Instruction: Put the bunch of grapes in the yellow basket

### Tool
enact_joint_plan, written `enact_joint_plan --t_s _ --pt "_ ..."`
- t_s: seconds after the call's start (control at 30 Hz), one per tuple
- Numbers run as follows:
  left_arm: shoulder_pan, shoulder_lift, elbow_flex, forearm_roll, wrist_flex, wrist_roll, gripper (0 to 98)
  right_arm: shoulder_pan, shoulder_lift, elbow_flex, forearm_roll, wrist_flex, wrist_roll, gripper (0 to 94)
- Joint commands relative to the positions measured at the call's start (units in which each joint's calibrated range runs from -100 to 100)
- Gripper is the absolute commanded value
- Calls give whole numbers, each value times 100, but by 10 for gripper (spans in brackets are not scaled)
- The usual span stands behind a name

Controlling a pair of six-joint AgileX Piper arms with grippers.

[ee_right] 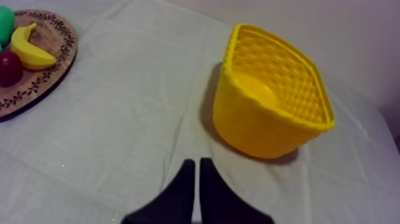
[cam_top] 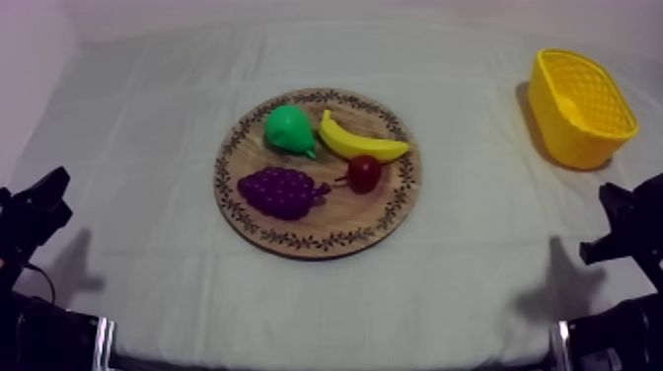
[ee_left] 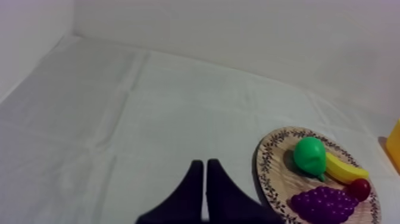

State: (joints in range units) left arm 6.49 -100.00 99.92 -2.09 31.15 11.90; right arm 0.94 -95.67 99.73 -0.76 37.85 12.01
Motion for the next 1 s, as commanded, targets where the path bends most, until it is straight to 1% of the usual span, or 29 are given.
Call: enact_joint_plan --t_s 0.0,0.1,0.23,0.37,0.53,0.67,0.8,0.97 --pt "-1 0 -4 -4 -3 -1 1 -4 0 4 0 -3 13 13" --pt "-1 0 -4 -4 -3 -1 1 -49 0 4 0 -3 -74 12" --pt "-1 0 -4 -4 -3 -1 1 -83 0 -1 0 -78 88 7" --pt "-1 0 -4 -4 -3 -2 1 -150 38 -58 174 -225 11 5" --pt "-1 0 -4 -4 -3 -3 1 -297 359 -304 313 -363 6 4" --pt "-1 0 -4 -4 -3 -3 1 -453 919 -881 353 -392 -24 4" --pt "-1 0 -4 -4 -3 -2 1 -631 1682 -1729 362 -312 -16 4" --pt "-1 0 -4 -4 -3 -1 1 -878 2742 -2919 358 -96 145 4"
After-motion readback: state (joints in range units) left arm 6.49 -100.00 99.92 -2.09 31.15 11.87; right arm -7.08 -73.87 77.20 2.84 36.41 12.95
